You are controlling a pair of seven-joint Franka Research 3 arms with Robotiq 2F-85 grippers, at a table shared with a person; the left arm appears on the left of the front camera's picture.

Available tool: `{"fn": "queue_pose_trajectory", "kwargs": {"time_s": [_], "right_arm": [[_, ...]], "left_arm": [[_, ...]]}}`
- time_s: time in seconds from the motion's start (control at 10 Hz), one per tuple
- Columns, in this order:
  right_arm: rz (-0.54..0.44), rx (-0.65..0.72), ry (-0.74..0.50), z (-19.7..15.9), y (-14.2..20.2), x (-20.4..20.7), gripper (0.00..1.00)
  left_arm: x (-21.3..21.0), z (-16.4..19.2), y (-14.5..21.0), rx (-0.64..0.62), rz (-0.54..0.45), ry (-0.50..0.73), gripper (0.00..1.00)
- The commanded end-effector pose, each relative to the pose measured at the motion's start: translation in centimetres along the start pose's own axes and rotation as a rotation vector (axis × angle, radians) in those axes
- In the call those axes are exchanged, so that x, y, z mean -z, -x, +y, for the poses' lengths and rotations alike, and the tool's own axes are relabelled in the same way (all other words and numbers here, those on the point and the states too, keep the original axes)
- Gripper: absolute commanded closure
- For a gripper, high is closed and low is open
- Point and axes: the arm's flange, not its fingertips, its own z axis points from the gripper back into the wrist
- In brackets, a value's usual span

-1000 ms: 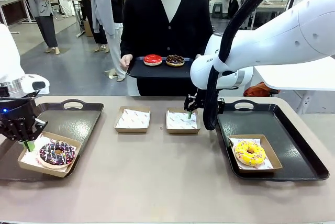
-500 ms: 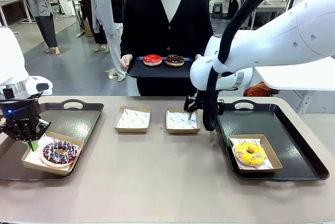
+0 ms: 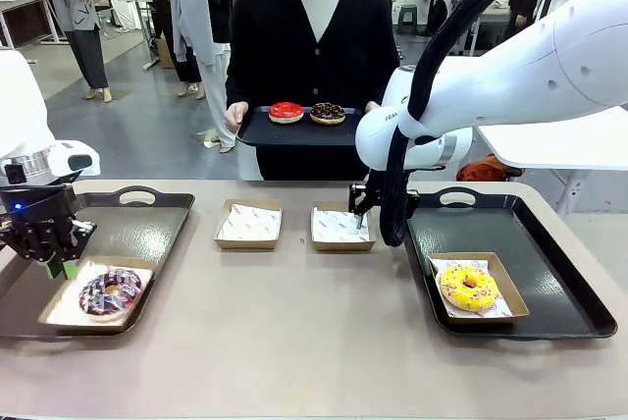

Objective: Individually package the donuts and arrange them on the tray.
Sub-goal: Place the picked Paper togo box on the Handle tray while simultaneously picking up another Paper togo box from the table with the other hand.

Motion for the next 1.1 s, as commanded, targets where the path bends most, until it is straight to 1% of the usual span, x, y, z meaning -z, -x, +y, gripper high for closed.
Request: {"fn": "queue_pose_trajectory", "kwargs": {"time_s": [0.0, 0.1, 0.2, 0.3, 0.4, 0.5, 0.7, 0.8, 0.9, 1.0], "right_arm": [[-0.019, 0.005, 0.045, 0.62, -0.27, 0.03, 1.00], [-0.020, 0.010, 0.053, 0.65, -0.26, 0.13, 0.77], [-0.019, 0.011, 0.055, 0.65, -0.24, 0.12, 0.87], [-0.022, 0.016, 0.061, 0.65, -0.20, 0.19, 1.00], [-0.022, 0.017, 0.063, 0.65, -0.19, 0.21, 1.00], [-0.020, 0.019, 0.067, 0.62, -0.20, 0.22, 1.00], [-0.017, 0.021, 0.068, 0.57, -0.24, 0.24, 1.00], [-0.008, 0.029, 0.066, 0.53, -0.31, 0.31, 1.00], [-0.004, 0.033, 0.064, 0.56, -0.29, 0.30, 1.00], [-0.004, 0.040, 0.066, 0.55, -0.27, 0.25, 1.00]], "left_arm": [[-0.11, 0.48, -0.04, 0.017, -0.014, -0.012, 0.00], [-0.12, 0.55, -0.05, 0.018, -0.008, -0.010, 0.00], [-0.17, 0.59, 0.00, 0.019, -0.007, -0.009, 0.00], [-0.17, 0.66, 0.05, 0.023, -0.003, -0.006, 0.12], [-0.16, 0.73, 0.10, 0.024, -0.002, -0.006, 0.03], [-0.15, 0.78, 0.07, 0.024, 0.001, -0.005, 0.00], [-0.14, 0.81, -0.03, 0.020, 0.008, 0.002, 0.00], [-0.15, 0.82, -0.09, 0.019, 0.011, 0.005, 0.03], [-0.15, 0.83, -0.10, 0.020, 0.012, 0.008, 0.00], [-0.18, 0.88, -0.08, 0.022, 0.014, 0.015, 0.00]]}}
